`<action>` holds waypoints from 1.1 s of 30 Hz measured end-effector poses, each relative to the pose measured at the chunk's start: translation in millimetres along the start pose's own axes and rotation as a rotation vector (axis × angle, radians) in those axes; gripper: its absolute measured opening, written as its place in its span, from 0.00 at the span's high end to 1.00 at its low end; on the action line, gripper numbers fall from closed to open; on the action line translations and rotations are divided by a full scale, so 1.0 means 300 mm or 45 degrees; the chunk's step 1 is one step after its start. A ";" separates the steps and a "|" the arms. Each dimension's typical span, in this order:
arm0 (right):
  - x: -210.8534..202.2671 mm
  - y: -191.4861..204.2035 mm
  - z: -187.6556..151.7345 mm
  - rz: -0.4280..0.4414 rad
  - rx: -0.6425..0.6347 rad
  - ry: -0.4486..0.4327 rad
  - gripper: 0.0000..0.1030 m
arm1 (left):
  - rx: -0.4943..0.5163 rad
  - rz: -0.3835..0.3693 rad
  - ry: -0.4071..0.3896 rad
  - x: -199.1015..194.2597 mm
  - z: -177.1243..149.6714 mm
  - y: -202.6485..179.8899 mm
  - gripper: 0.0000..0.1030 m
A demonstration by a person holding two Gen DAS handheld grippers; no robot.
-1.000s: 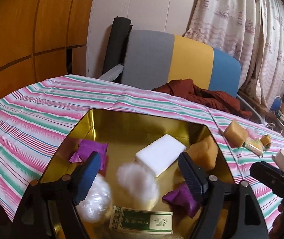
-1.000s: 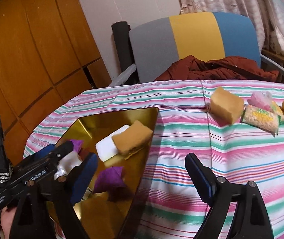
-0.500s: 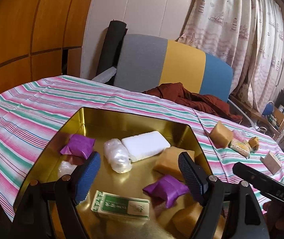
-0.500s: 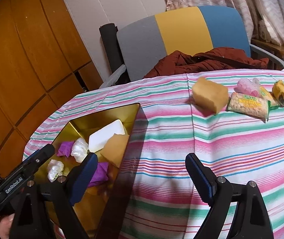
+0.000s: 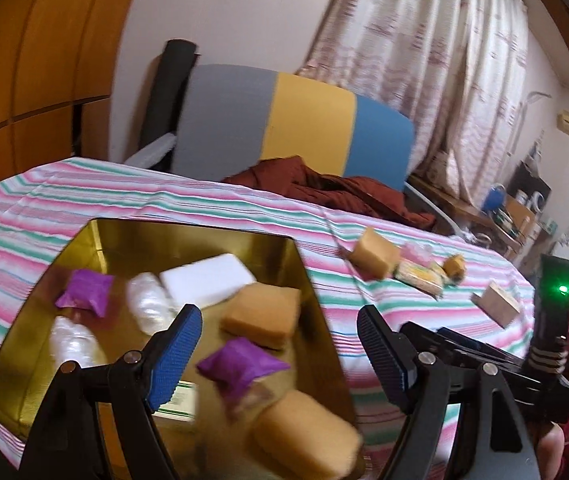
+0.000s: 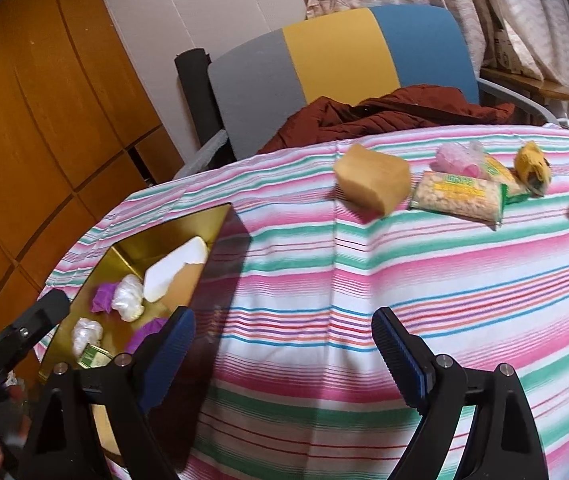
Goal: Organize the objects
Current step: 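Move both tools back toward the remaining items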
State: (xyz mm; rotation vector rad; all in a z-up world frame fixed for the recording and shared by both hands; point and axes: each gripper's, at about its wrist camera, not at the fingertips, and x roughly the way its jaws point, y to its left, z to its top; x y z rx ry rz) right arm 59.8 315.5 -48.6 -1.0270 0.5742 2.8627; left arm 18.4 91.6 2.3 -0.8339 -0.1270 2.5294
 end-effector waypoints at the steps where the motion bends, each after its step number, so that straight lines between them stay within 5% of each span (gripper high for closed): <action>1: -0.002 -0.012 -0.001 -0.009 0.002 0.002 0.12 | 0.012 -0.012 0.003 0.001 -0.001 -0.018 0.21; 11: -0.032 -0.179 -0.011 -0.110 0.030 0.015 0.12 | 0.162 -0.165 0.084 0.030 -0.043 -0.218 0.21; 22: -0.031 -0.397 0.015 -0.224 0.085 0.032 0.12 | 0.267 -0.228 0.222 0.102 -0.107 -0.358 0.21; 33: 0.161 -0.498 0.285 -0.226 -0.052 0.085 0.11 | 0.293 -0.232 0.308 0.137 -0.157 -0.417 0.21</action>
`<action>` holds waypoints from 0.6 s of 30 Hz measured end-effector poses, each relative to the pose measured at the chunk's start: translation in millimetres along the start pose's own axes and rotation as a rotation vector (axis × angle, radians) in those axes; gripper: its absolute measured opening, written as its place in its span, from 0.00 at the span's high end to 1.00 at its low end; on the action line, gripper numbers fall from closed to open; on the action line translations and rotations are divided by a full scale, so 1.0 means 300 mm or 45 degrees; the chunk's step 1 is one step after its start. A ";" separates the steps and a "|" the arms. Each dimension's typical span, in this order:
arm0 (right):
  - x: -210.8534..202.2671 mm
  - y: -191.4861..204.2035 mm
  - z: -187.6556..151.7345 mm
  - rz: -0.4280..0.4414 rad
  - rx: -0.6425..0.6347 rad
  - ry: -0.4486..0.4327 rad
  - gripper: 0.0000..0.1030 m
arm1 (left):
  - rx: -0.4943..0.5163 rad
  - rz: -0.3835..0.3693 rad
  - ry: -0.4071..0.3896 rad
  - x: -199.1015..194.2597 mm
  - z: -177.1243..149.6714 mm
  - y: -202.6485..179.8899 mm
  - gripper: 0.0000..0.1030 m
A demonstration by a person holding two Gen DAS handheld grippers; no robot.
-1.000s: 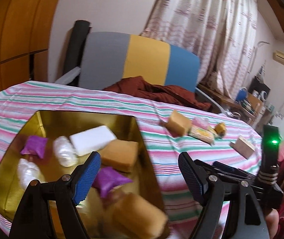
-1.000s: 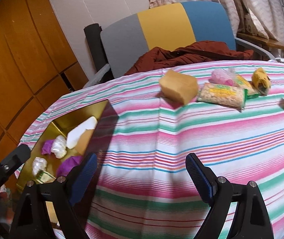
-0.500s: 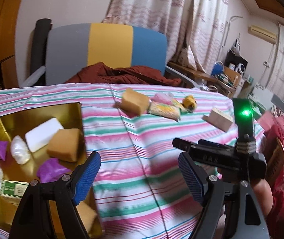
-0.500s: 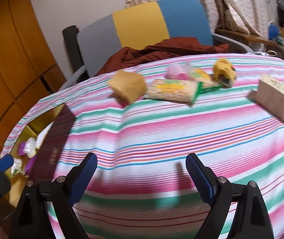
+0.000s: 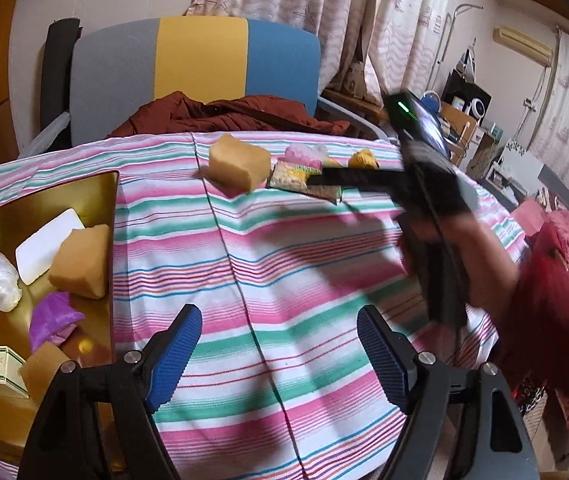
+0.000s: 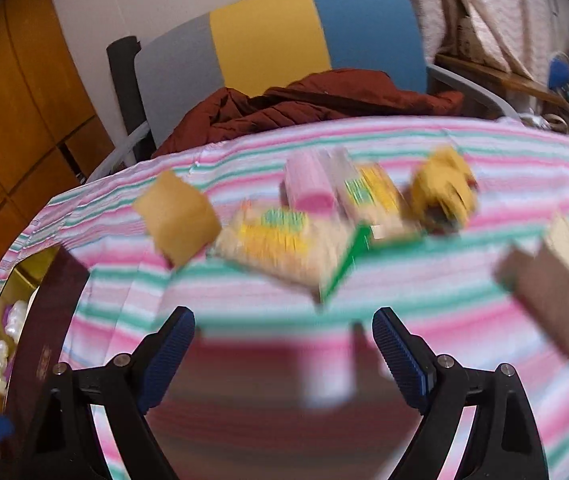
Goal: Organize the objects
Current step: 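Move both tools back toward the remaining items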
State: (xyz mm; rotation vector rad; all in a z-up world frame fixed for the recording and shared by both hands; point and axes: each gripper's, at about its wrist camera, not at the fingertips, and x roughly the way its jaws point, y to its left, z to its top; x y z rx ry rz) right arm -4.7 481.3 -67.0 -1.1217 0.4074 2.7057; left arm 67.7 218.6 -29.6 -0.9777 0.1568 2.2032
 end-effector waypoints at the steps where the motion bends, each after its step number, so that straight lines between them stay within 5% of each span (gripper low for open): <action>1: 0.016 0.008 0.034 -0.034 -0.050 -0.030 0.11 | 0.008 0.006 0.003 0.000 -0.003 -0.003 0.21; 8: 0.138 0.058 0.121 -0.020 -0.342 0.022 0.11 | -0.013 0.019 0.026 0.003 -0.010 0.010 0.21; 13: 0.169 0.015 0.085 0.155 -0.183 0.143 0.11 | -0.042 0.011 0.026 0.009 -0.009 0.021 0.21; 18: 0.077 0.022 -0.025 0.415 -0.041 0.125 0.10 | -0.044 -0.002 0.032 0.023 -0.006 0.016 0.21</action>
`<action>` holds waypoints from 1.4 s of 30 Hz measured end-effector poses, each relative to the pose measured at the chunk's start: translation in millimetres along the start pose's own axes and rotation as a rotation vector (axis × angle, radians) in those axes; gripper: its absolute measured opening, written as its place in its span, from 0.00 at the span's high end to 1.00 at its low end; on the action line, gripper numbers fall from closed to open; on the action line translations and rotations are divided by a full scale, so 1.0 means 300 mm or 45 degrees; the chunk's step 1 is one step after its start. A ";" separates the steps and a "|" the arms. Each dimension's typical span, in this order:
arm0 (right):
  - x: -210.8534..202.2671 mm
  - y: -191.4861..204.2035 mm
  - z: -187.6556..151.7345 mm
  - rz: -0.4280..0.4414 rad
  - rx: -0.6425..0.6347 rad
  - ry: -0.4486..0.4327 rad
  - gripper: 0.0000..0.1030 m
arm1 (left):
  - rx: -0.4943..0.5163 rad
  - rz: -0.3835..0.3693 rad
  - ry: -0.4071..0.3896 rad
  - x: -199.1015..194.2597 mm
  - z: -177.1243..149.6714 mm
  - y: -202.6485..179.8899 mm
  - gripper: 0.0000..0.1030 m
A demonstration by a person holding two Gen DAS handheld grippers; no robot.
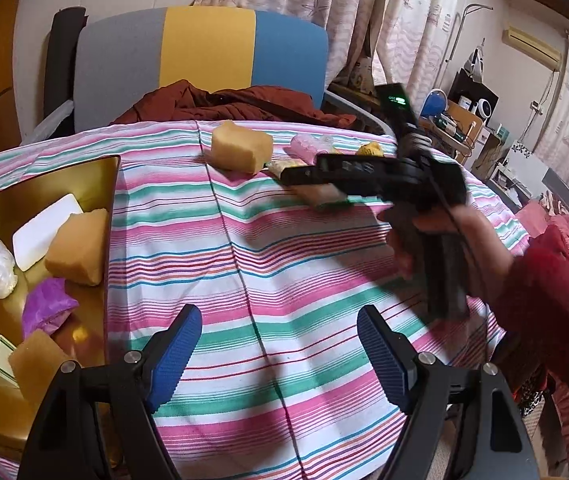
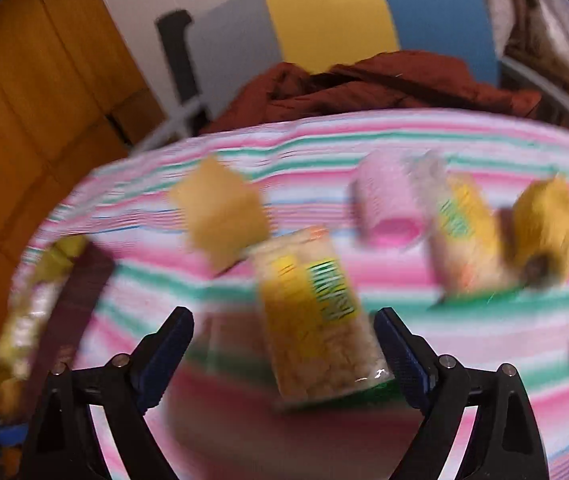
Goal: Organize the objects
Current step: 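Move both tools back toward the remaining items, then grasp the WEIDAN cracker packet with the right tool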
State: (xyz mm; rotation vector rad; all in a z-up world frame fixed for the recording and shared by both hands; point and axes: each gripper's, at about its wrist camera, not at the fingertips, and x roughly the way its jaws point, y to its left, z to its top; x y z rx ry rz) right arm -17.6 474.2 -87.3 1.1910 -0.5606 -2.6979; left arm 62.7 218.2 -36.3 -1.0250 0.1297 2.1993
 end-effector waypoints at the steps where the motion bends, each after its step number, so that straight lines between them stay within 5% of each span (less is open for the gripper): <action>1: -0.020 0.010 -0.029 0.037 0.003 -0.007 0.10 | 0.001 -0.002 0.002 0.003 0.000 -0.002 0.21; 5: -0.094 -0.044 -0.048 -0.009 0.102 -0.127 0.10 | -0.003 -0.006 0.010 0.011 -0.004 -0.008 0.21; 8: -0.128 -0.123 -0.003 -0.217 0.157 -0.212 0.13 | -0.006 -0.001 0.018 0.017 -0.003 -0.009 0.21; 11: -0.098 -0.193 0.050 -0.429 0.165 -0.171 0.21 | -0.005 0.008 0.021 0.020 -0.004 -0.011 0.21; 19: 0.000 -0.247 0.147 -0.598 0.133 -0.088 0.24 | -0.019 0.028 0.038 0.029 0.007 -0.010 0.21; 27: 0.051 -0.283 0.199 -0.601 0.074 -0.040 0.27 | -0.013 0.034 0.025 0.053 0.063 -0.029 0.21; 29: 0.043 -0.281 0.190 -0.622 0.064 -0.041 0.42 | -0.022 0.023 0.022 0.072 0.088 -0.035 0.21; 32: 0.021 -0.266 0.156 -0.627 0.051 -0.048 0.51 | -0.020 0.020 0.020 0.108 0.123 -0.052 0.21; 42: -0.116 -0.254 -0.002 -0.558 0.191 -0.136 0.52 | -0.055 0.076 0.023 0.259 0.248 -0.098 0.21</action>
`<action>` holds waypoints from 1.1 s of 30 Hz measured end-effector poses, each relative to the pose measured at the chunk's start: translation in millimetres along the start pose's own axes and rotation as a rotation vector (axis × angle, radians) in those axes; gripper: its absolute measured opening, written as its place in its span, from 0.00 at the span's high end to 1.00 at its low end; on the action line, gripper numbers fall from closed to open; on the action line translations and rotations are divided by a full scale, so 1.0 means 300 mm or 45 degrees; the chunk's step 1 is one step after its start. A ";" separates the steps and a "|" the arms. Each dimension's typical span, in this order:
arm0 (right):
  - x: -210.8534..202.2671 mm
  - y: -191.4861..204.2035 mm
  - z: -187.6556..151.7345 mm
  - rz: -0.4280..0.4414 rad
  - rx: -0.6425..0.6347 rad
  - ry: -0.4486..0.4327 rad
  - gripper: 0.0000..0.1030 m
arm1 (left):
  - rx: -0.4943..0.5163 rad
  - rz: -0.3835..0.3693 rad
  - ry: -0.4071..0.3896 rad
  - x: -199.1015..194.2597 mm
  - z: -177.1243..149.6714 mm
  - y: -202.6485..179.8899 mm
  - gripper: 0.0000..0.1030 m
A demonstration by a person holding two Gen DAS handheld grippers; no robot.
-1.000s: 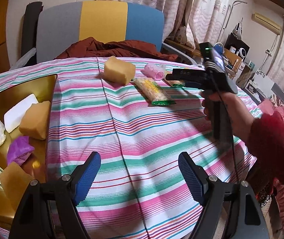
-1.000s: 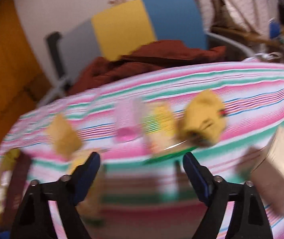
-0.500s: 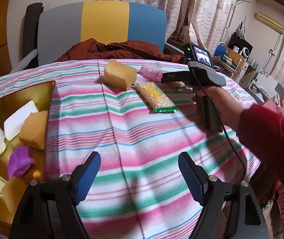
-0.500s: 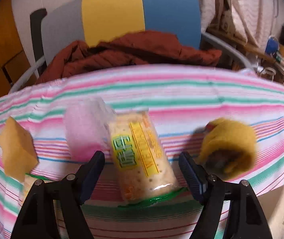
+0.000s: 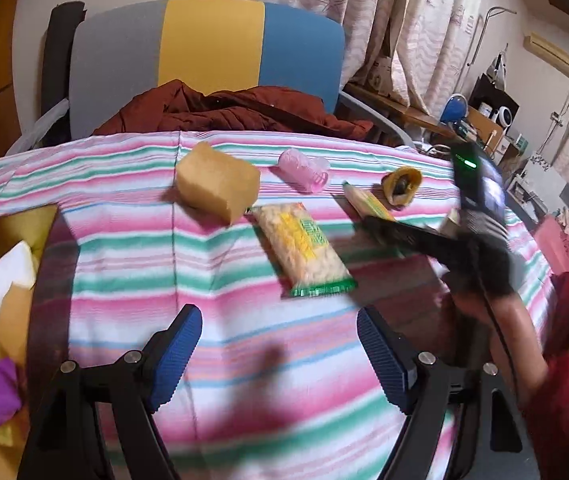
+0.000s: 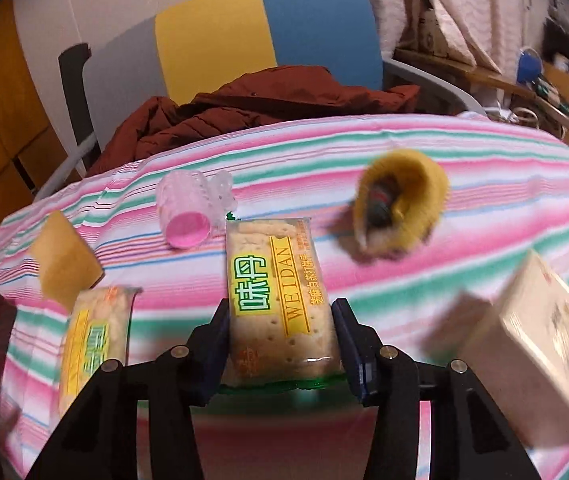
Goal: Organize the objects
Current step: 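Grasp the WEIDAN cracker packet with the right tool, then grasp the second WEIDAN cracker packet with the left tool while the right holds its packet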
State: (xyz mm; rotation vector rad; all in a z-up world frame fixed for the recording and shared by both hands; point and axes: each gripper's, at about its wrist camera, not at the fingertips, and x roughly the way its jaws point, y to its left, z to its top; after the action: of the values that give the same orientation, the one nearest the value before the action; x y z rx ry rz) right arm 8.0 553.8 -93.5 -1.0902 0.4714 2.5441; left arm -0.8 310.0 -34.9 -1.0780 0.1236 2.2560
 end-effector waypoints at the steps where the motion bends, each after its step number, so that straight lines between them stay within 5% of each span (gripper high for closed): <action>1: -0.013 -0.007 -0.011 -0.003 0.018 -0.008 0.52 | 0.003 0.013 0.004 0.021 0.013 -0.008 0.21; 11: -0.046 -0.031 -0.044 -0.061 0.089 -0.049 0.52 | -0.016 0.080 0.061 0.253 0.144 -0.056 0.21; 19: -0.044 -0.037 -0.047 -0.057 0.096 -0.059 0.52 | 0.235 0.152 0.065 0.364 0.113 -0.107 0.21; 30: -0.038 -0.017 -0.047 -0.096 0.063 -0.049 0.51 | 0.134 0.111 0.046 0.351 0.112 -0.023 0.24; 33: -0.041 -0.020 -0.049 -0.096 0.065 -0.057 0.52 | 0.109 0.118 0.021 0.338 0.112 -0.009 0.38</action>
State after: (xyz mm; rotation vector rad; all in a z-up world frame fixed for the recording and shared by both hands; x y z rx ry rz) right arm 27.7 550.8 -95.0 -1.0115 0.4718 2.4721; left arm -69.4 374.1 -86.1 -1.0653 0.2794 2.3017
